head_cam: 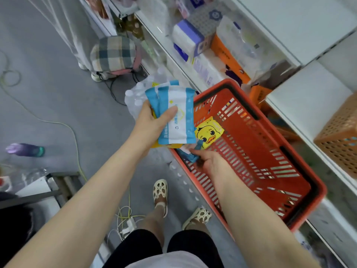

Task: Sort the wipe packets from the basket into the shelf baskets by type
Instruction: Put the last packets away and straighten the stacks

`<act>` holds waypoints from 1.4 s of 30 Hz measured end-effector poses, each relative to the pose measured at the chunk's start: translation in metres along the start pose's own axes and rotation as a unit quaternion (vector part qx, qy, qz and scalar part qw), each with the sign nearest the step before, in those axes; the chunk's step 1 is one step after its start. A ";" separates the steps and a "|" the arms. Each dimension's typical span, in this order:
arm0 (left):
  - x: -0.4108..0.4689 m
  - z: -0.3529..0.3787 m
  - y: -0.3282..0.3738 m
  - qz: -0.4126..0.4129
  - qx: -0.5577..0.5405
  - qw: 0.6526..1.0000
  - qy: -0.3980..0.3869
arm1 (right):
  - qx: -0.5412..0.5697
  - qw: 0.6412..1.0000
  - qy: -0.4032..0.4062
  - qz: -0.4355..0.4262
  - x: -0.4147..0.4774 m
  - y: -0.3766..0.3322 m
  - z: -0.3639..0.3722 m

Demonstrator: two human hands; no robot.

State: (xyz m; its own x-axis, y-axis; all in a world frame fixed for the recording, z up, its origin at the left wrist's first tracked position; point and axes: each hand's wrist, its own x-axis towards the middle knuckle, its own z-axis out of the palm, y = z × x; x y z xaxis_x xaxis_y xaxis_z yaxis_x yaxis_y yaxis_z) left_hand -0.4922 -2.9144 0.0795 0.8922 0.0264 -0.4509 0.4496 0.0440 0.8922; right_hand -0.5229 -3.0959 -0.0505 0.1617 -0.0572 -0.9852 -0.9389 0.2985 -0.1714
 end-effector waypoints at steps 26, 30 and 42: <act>0.000 0.032 0.008 -0.005 0.043 0.998 -0.037 | -0.293 0.864 0.138 -0.385 -0.019 -0.037 -0.061; 0.009 0.021 0.007 0.005 0.048 0.999 -0.012 | -0.618 0.667 0.124 -0.399 0.054 -0.038 -0.043; 0.017 0.025 -0.003 -0.004 0.070 0.997 -0.023 | -0.720 0.584 0.177 -0.331 0.058 -0.009 -0.047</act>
State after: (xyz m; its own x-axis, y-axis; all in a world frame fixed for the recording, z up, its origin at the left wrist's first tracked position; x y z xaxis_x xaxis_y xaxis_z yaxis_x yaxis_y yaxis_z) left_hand -0.4779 -2.9394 0.0697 0.8878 -0.0184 -0.4599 0.4563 -0.0955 0.8847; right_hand -0.5192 -3.1467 -0.1054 0.8010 0.0244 -0.5982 -0.0298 -0.9963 -0.0805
